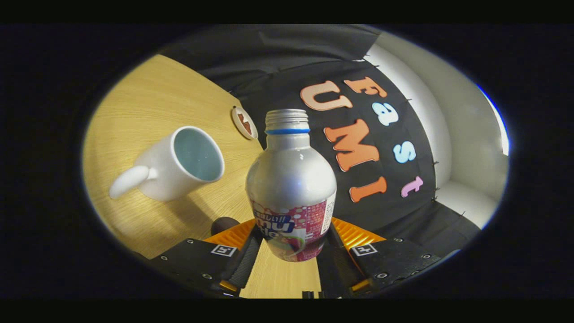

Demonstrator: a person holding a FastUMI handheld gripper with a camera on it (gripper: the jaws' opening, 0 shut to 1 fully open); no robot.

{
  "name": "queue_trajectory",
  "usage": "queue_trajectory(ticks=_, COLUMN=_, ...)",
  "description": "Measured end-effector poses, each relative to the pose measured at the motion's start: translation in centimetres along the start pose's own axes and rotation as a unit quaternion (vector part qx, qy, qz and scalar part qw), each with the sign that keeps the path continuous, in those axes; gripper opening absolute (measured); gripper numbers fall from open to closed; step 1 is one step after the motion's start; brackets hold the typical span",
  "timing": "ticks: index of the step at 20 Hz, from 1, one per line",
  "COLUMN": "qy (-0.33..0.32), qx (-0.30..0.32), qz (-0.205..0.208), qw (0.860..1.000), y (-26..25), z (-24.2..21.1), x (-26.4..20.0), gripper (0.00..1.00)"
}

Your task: Take the bottle from table, then pour the juice into the cup, finally place the bottle on the coaster

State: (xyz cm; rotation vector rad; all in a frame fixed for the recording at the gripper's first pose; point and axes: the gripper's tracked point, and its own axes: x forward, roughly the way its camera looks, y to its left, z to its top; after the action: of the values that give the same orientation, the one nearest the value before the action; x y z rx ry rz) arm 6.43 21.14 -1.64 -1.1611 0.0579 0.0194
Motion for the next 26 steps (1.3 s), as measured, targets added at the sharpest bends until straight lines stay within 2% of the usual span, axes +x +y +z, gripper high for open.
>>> queue_trajectory(ticks=5, qy=0.002, qx=-0.072, qz=-0.014, qw=0.997, y=-0.2, z=-0.5, x=0.1, gripper=0.77)
queue_trajectory(ticks=9, qy=-0.001, qx=-0.144, qz=-0.035, qw=0.989, y=-1.3, z=-0.4, x=0.3, gripper=0.78)
queue_trajectory(ticks=21, qy=-0.019, qx=-0.228, qz=-0.04, qw=0.973, y=-2.9, z=0.2, x=1.0, gripper=0.77)
queue_trajectory(ticks=26, qy=-0.029, qx=-0.256, qz=-0.028, qw=0.966, y=-2.5, z=0.4, x=1.5, gripper=0.77)
